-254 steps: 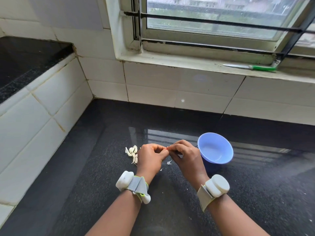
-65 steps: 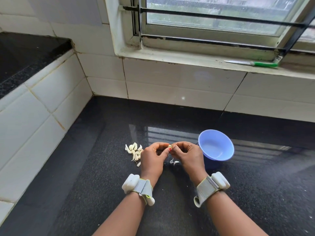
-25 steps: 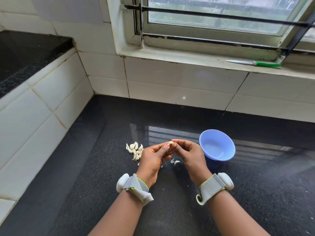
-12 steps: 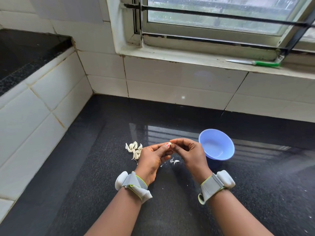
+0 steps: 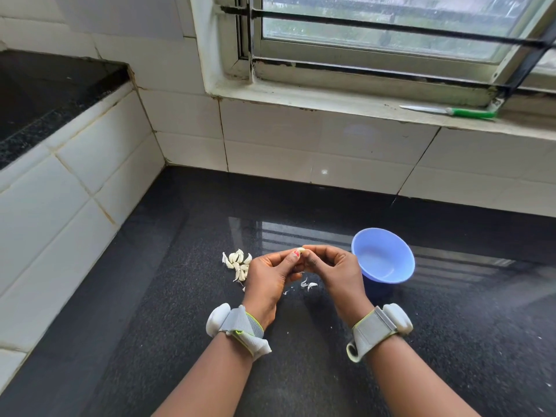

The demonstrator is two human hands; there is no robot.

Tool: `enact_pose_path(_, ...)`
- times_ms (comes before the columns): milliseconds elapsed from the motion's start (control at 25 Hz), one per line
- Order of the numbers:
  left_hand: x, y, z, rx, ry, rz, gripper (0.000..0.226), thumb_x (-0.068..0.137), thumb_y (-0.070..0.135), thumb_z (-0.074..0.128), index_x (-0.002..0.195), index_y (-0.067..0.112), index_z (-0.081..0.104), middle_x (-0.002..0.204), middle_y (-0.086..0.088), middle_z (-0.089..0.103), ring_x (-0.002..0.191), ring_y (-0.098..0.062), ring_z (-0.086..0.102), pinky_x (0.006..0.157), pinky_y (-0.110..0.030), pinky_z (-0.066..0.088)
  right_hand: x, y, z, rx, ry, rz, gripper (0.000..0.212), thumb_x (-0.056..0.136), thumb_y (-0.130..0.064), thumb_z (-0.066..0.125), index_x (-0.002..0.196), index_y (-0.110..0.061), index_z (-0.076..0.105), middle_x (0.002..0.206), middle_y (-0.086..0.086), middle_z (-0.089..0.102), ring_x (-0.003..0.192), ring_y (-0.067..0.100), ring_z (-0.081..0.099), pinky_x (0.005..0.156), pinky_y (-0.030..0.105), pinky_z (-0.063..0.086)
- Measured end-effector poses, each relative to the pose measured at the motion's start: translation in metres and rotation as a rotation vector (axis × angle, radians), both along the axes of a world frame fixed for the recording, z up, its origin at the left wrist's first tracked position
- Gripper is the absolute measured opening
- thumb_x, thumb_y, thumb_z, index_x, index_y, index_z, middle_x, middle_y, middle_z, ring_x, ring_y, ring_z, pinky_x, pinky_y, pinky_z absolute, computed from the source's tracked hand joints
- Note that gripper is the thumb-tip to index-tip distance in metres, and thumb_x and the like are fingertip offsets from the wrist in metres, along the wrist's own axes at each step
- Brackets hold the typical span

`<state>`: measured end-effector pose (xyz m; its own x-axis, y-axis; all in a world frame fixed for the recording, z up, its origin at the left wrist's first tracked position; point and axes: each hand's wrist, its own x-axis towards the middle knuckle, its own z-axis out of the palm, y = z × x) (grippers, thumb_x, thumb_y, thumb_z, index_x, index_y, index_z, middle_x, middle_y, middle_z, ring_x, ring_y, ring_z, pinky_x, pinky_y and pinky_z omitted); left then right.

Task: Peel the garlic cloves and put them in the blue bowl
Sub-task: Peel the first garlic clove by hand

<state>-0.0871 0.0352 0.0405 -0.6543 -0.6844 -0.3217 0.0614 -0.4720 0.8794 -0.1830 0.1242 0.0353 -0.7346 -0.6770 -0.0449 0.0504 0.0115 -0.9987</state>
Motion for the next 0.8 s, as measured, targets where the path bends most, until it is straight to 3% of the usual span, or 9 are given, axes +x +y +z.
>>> enact_pose_path(120, -0.0015, -0.0011, 0.0017, -0.007, -0.009, 0.014, 0.011, 0.087, 0.006, 0.062, 0.089, 0.005, 0.073, 0.075, -0.006, 0.073, 0.069, -0.011, 0.069, 0.06, -0.018, 0.053, -0.0001, -0.002, -0.0014, -0.025, -0.026, 0.011, 0.016, 0.084, -0.009, 0.071, 0.099, -0.004, 0.073, 0.09, 0.011, 0.076, 0.087, 0.026, 0.073, 0.08, 0.033, 0.059)
enact_pose_path(280, -0.0034, -0.0026, 0.0039, 0.047, -0.022, 0.014, 0.01, 0.087, 0.004, 0.062, 0.085, 0.005, 0.072, 0.07, -0.004, 0.072, 0.065, -0.01, 0.068, 0.059, -0.018, 0.053, -0.0015, -0.0015, -0.0002, -0.04, 0.021, 0.033, 0.012, 0.085, -0.005, 0.069, 0.095, -0.008, 0.074, 0.088, 0.008, 0.076, 0.084, 0.019, 0.073, 0.075, 0.026, 0.057)
enact_pose_path(480, -0.0048, -0.0019, 0.0041, 0.113, -0.033, 0.013, 0.011, 0.088, 0.003, 0.059, 0.083, 0.005, 0.069, 0.067, -0.004, 0.071, 0.065, -0.011, 0.068, 0.06, -0.018, 0.052, -0.0061, 0.0021, -0.0036, 0.06, 0.21, 0.054, 0.015, 0.084, -0.01, 0.072, 0.094, -0.021, 0.075, 0.088, -0.001, 0.076, 0.086, 0.015, 0.073, 0.081, 0.03, 0.058)
enact_pose_path(600, -0.0048, -0.0011, 0.0009, 0.121, -0.041, 0.016, 0.012, 0.089, 0.004, 0.057, 0.081, 0.006, 0.066, 0.068, -0.004, 0.07, 0.068, -0.014, 0.067, 0.061, -0.018, 0.052, -0.0071, 0.0027, -0.0067, 0.096, 0.307, 0.069, 0.015, 0.084, -0.009, 0.073, 0.095, -0.019, 0.075, 0.088, -0.002, 0.076, 0.086, 0.013, 0.072, 0.081, 0.031, 0.059)
enact_pose_path(800, 0.0006, -0.0005, -0.0029, 0.046, -0.005, -0.004, 0.009, 0.087, 0.009, 0.064, 0.093, 0.006, 0.07, 0.08, -0.007, 0.071, 0.074, -0.013, 0.066, 0.063, -0.02, 0.053, -0.0066, 0.0036, -0.0036, 0.115, 0.352, 0.038, 0.011, 0.083, -0.015, 0.075, 0.094, -0.016, 0.077, 0.083, -0.006, 0.075, 0.079, 0.008, 0.071, 0.074, 0.024, 0.058)
